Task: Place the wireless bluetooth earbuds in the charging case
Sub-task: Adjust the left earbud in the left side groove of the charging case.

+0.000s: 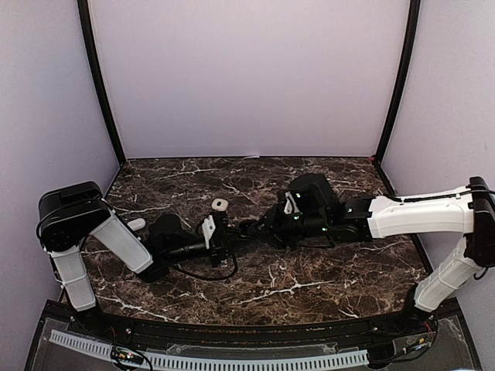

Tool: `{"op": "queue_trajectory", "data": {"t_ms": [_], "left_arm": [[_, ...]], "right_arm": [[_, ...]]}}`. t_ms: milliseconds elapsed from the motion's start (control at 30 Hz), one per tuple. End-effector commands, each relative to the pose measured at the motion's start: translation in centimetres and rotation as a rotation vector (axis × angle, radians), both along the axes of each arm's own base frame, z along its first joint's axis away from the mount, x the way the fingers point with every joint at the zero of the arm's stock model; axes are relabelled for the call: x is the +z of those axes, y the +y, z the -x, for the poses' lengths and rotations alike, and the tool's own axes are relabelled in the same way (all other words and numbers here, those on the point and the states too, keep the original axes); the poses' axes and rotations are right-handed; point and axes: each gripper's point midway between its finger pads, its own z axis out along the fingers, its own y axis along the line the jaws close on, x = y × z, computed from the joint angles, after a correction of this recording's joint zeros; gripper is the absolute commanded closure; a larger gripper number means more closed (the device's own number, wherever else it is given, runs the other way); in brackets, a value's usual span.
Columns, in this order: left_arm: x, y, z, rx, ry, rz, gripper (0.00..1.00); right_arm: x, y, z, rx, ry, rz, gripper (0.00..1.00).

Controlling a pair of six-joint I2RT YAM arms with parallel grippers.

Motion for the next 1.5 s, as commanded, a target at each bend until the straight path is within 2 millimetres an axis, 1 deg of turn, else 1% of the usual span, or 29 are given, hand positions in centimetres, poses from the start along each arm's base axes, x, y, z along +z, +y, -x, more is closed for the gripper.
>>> {"op": "queue_trajectory", "data": {"t_ms": [0, 233, 400, 467, 567, 733, 1100, 1233, 1467], "left_arm": [[1.0, -0.6, 0.4, -0.024, -0.049, 0.017, 0.87], [0.4, -0.7, 0.3, -0.016, -0.066, -0.022, 0.87], [-0.2, -0.8, 0.2, -0.005, -0.094, -0.065, 0.88], [-0.2, -0.8, 0.2, -0.002, -0.101, -0.072, 0.87], [-0.1, -0.7, 0.1, 0.002, -0.106, -0.076, 0.87], [-0.1, -0.7, 0.1, 0.005, -0.108, -0.082, 0.87], [-0.3, -0.7, 0.0, 0.016, -0.146, -0.125, 0.88], [-0.3, -0.7, -0.1, 0.021, -0.164, -0.138, 0.88], [-0.3, -0.8, 0.0, 0.018, -0.147, -0.132, 0.88]], "right_arm": [[1.1, 0.6, -0.7, -0.011, -0.018, -0.032, 0.75], [0.7, 0.3, -0.8, -0.017, -0.013, -0.023, 0.80], [0.3, 0.3, -0.8, -0.013, -0.009, -0.015, 0.81], [0.0, 0.3, -0.8, -0.011, -0.005, -0.008, 0.81], [-0.4, 0.4, -0.7, -0.002, 0.003, -0.002, 0.77], [-1.1, 0.6, -0.5, 0.018, 0.011, 0.018, 0.77], [-2.3, 0.9, -0.4, 0.041, 0.029, 0.057, 0.82], [-2.3, 0.8, -0.4, 0.042, 0.029, 0.059, 0.83], [-2.0, 0.8, -0.7, 0.065, -0.022, 0.090, 0.90]]}}
